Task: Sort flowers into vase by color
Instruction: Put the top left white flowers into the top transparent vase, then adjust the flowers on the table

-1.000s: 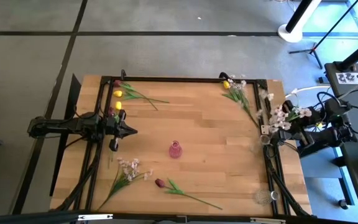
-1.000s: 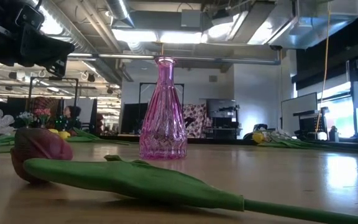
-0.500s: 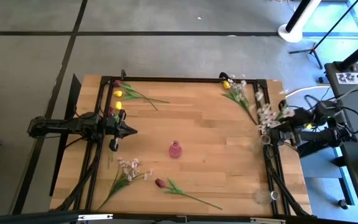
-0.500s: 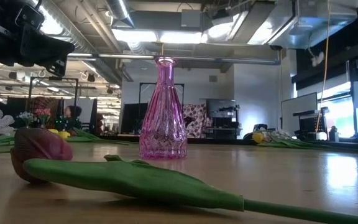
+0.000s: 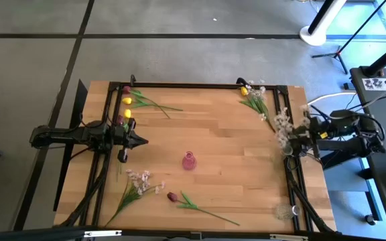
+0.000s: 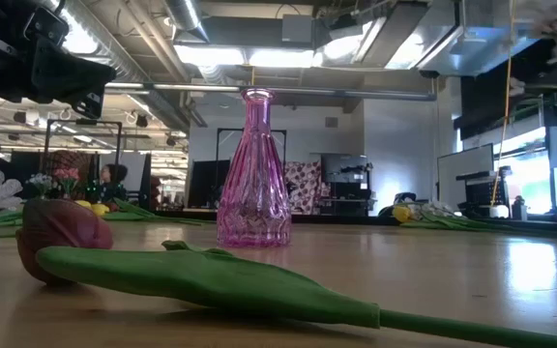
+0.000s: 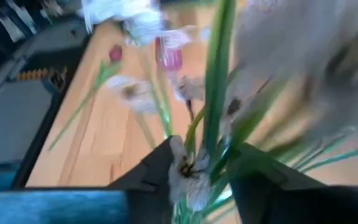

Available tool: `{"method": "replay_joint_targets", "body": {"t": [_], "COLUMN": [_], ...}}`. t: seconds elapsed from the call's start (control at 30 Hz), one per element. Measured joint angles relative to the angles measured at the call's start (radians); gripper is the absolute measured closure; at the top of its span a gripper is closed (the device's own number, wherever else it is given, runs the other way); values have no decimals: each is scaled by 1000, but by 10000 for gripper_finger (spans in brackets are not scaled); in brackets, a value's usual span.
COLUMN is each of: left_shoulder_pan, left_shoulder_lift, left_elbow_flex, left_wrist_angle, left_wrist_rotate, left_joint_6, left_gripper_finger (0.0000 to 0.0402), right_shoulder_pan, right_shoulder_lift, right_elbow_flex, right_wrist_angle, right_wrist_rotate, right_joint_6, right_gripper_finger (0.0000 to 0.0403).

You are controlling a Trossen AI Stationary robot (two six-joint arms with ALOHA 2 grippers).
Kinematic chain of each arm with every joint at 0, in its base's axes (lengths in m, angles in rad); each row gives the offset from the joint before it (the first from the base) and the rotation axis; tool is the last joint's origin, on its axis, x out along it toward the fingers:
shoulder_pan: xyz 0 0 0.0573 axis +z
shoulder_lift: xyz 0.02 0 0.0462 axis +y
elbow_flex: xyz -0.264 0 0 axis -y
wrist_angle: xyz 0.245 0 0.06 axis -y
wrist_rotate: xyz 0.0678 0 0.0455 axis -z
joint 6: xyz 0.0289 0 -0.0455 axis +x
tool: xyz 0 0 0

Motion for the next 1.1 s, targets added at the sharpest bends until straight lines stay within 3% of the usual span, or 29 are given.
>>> {"method": "replay_joint_targets", "body": {"t": [0.3,0.47,0.6,0.83,1.1], "left_shoulder_pan": [0,0,0,0,0], "left_shoulder_lift": [0,0,0,0,0], "left_elbow_flex": [0,0,0,0,0], "left_wrist_angle": [0,0,0,0,0], "left_wrist_rotate": [0,0,0,0,0], "left_joint_6": [0,0,0,0,0], "left_gripper_finger": [401,401,401,401,401], "right_shoulder_pan": [0,0,0,0,0], "right_shoulder_lift": [291,419,488,533,530], "right_elbow_flex": [202,318,460,695,790], "right_wrist_angle": [-290,-287,-285,-259,8], "right_wrist_rotate": [-9,-200,-244,-121,89], "right_joint_6": [102,145,170,139,135], "right_gripper_finger": [189,178,178,178,178]}}
